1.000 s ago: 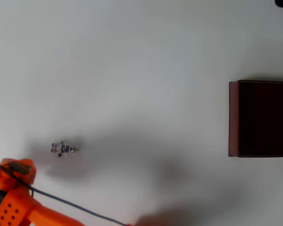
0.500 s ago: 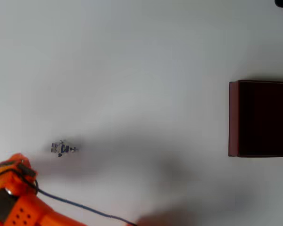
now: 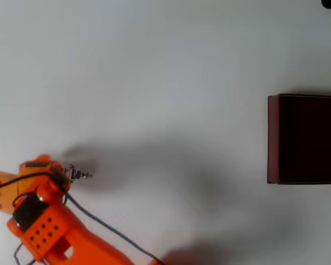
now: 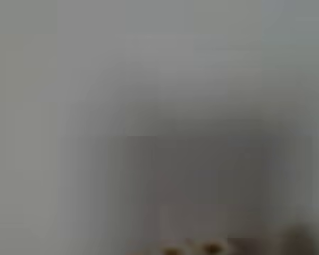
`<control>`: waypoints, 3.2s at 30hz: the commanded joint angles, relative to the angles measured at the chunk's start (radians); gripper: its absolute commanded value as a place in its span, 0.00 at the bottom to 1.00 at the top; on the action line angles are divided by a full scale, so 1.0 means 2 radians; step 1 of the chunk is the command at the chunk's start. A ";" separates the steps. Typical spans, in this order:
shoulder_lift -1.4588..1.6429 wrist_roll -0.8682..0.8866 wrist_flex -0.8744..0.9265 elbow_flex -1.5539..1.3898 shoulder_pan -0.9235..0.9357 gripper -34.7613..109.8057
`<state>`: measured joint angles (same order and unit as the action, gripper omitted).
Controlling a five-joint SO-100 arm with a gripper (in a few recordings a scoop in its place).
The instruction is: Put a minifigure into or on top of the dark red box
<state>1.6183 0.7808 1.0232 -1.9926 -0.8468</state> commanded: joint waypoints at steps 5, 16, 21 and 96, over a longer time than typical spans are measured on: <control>-0.020 -0.036 0.074 0.069 0.018 0.37; -0.054 -0.063 0.106 0.067 0.032 0.36; -0.091 -0.062 0.120 0.105 0.028 0.36; -0.388 -0.275 0.380 0.698 0.771 0.31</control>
<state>0.8406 0.2270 1.7595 -0.6458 0.6750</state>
